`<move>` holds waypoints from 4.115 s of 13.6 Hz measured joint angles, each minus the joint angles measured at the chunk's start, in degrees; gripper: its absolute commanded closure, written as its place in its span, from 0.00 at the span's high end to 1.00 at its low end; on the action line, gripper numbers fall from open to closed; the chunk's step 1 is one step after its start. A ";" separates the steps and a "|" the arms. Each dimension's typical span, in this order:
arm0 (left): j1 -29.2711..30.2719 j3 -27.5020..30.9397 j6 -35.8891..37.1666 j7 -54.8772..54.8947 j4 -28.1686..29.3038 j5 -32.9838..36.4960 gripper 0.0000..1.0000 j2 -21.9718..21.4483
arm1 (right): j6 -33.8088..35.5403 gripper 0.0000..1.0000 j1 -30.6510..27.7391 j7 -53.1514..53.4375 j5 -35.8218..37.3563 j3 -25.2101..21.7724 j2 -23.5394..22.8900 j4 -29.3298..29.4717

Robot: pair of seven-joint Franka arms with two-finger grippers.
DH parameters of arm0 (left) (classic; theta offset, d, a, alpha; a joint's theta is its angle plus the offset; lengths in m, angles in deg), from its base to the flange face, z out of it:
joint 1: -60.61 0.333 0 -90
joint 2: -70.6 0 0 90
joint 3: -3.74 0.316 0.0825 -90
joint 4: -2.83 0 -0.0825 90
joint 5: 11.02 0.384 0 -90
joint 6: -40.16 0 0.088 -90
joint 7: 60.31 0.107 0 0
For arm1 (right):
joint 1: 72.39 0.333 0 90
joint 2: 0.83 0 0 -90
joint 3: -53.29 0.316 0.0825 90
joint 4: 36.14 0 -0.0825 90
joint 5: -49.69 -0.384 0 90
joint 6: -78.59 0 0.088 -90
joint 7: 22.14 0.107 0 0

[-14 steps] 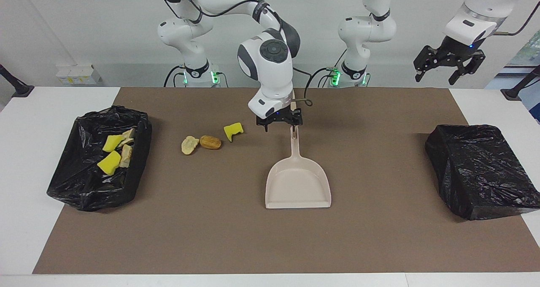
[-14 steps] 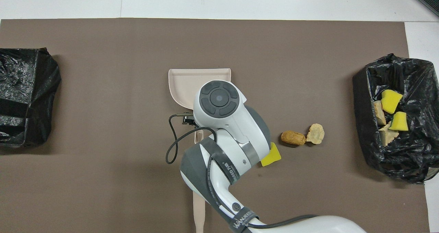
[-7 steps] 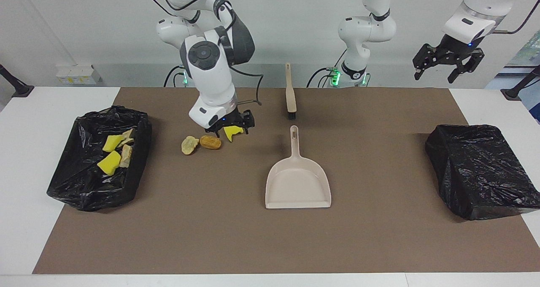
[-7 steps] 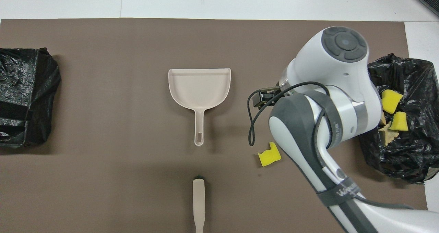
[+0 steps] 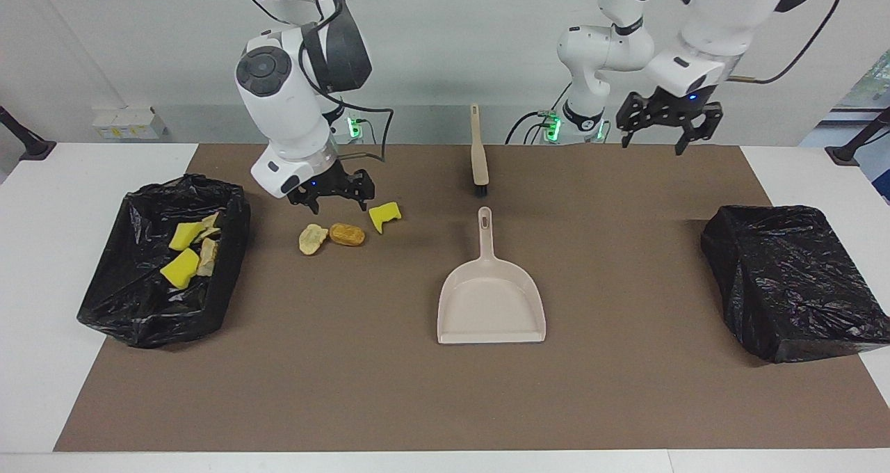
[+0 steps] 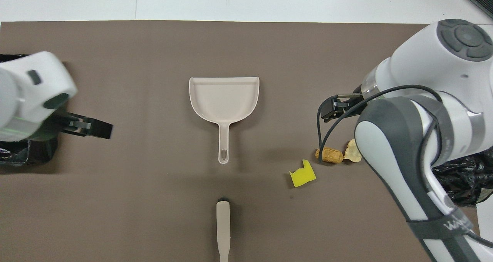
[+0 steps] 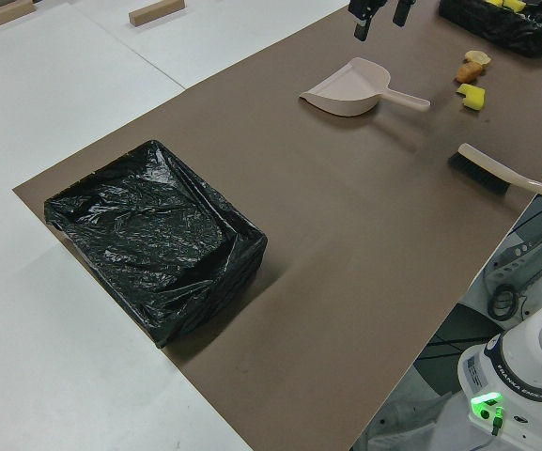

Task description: Sweep and dump trash in bin

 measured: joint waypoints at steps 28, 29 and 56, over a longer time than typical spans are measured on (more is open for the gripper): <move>-20.92 0.50 -38.06 -31.92 16.36 0.11 0.02 16.25 | -13.87 1.00 8.34 11.99 0.55 0.84 20.67 -29.74; -20.92 0.61 -38.05 -31.27 16.36 0.14 0.01 16.25 | -14.11 1.00 9.06 11.99 0.55 0.86 20.64 -30.06; 2.52 2.62 -13.44 71.45 25.45 10.50 0.00 -0.44 | -41.84 0.69 54.80 77.99 10.58 1.41 8.54 -41.04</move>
